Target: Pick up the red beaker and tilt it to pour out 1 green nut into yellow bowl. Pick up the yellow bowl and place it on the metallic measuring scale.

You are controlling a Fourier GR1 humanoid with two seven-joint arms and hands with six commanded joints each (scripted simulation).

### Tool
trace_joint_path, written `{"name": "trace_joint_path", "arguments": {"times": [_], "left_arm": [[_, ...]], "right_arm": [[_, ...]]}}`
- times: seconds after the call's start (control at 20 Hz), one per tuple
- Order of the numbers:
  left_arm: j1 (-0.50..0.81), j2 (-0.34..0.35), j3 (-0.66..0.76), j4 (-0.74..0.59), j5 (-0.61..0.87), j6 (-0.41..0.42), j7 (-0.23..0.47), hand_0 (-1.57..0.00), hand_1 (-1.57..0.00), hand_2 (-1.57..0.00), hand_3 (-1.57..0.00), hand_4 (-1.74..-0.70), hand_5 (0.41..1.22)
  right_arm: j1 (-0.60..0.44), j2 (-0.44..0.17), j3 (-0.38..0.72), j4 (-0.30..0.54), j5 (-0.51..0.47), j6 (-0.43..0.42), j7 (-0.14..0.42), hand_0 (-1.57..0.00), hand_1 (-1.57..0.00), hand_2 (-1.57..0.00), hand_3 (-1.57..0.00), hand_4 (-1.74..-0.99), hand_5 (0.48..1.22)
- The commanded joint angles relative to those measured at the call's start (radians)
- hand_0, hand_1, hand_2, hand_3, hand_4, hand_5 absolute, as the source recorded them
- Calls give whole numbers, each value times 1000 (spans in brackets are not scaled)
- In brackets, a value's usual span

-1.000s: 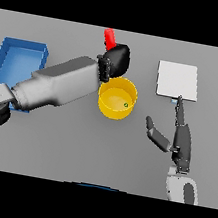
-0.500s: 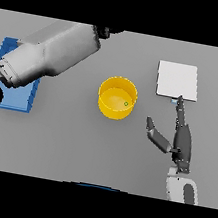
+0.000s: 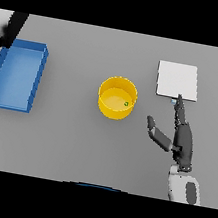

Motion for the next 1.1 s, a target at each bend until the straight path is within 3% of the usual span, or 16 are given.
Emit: {"name": "trace_joint_path", "arguments": {"times": [0.0, 0.15, 0.35, 0.7, 0.85, 1.05], "left_arm": [[19, 22, 41, 12, 54, 32, -17, -1571, -1571, -1562, -1383, -1735, 1221], [100, 98, 137, 15, 207, 98, -23, -1571, -1571, -1566, -1426, -1738, 1221], [267, 175, 228, -72, 392, 221, 90, -1571, -1571, -1569, -1432, -1740, 1221], [669, 289, 263, -490, 615, 437, 356, -1571, -1571, -1571, -1450, -1741, 1221], [830, 335, 249, -662, 670, 513, 408, -1571, -1571, -1571, -1449, -1741, 1221], [927, 334, 226, -745, 715, 590, 454, -1571, -1571, -1571, -1493, -1741, 1221]], "right_arm": [[-1, -1, 3, 4, 9, -5, -11, 1, 1, 1, 1, -1222, 590], [-17, -15, -1, 5, 8, 1, -15, 1, 1, 1, 1, -1222, 586], [-9, -33, -3, 26, 15, 8, -53, 1, 1, 1, 1, -1217, 599], [-22, -39, 17, 20, 48, 6, -15, 1, 1, 1, 1, -1206, 653], [-26, -42, 18, 28, 51, 8, -22, 1, 1, 1, 1, -1215, 664], [-25, -46, 17, 15, 48, 11, -20, 1, 1, 1, 1, -1216, 664]]}}
